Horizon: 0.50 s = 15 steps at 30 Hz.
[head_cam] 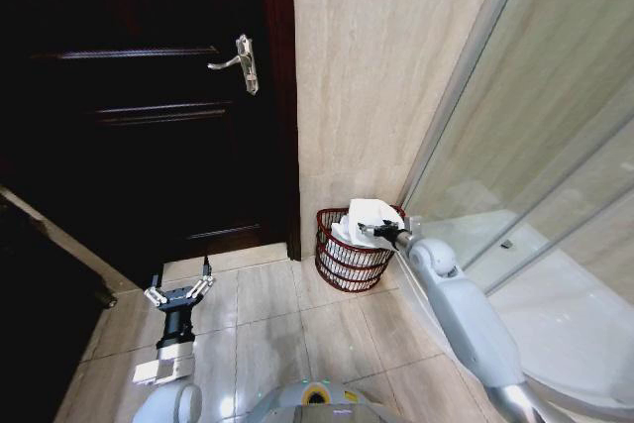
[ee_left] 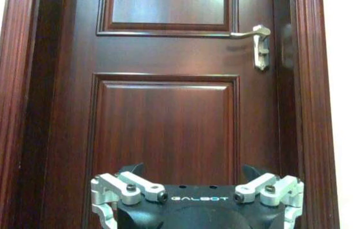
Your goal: Discard the used towel into the hamper.
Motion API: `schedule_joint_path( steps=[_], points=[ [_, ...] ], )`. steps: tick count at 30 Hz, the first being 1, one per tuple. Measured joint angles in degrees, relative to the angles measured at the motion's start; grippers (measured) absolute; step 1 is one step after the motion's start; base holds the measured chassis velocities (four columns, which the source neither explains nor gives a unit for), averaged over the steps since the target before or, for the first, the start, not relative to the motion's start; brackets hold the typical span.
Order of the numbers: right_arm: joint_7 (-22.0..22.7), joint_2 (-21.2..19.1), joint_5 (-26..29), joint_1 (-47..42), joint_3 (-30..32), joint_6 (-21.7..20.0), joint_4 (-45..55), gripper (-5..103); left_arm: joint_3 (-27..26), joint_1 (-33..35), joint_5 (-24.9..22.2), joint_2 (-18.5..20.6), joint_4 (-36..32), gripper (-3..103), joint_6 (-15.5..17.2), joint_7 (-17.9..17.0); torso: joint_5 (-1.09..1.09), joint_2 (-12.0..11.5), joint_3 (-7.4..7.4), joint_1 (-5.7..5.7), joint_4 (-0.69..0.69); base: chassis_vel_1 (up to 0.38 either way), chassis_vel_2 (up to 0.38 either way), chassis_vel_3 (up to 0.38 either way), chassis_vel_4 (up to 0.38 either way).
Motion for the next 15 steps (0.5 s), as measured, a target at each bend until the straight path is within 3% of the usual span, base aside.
schedule_joint_path(
  steps=[7,15],
  points=[
    [-3.87,0.54,-0.45,6.79,-2.63,0.33,-10.84,100,-0.05,0.52,1.42,-0.02,-0.49,100,0.39,0.00,0.00,0.00,0.00,0.00,0.01,0.000,0.000,0.000,0.000],
    [-5.89,0.44,-1.24,7.85,-6.35,0.52,-15.05,100,0.31,0.92,2.37,-0.08,-1.54,100,0.42,-0.05,0.00,0.00,0.00,0.00,0.00,0.000,0.000,0.000,0.000]
  ],
)
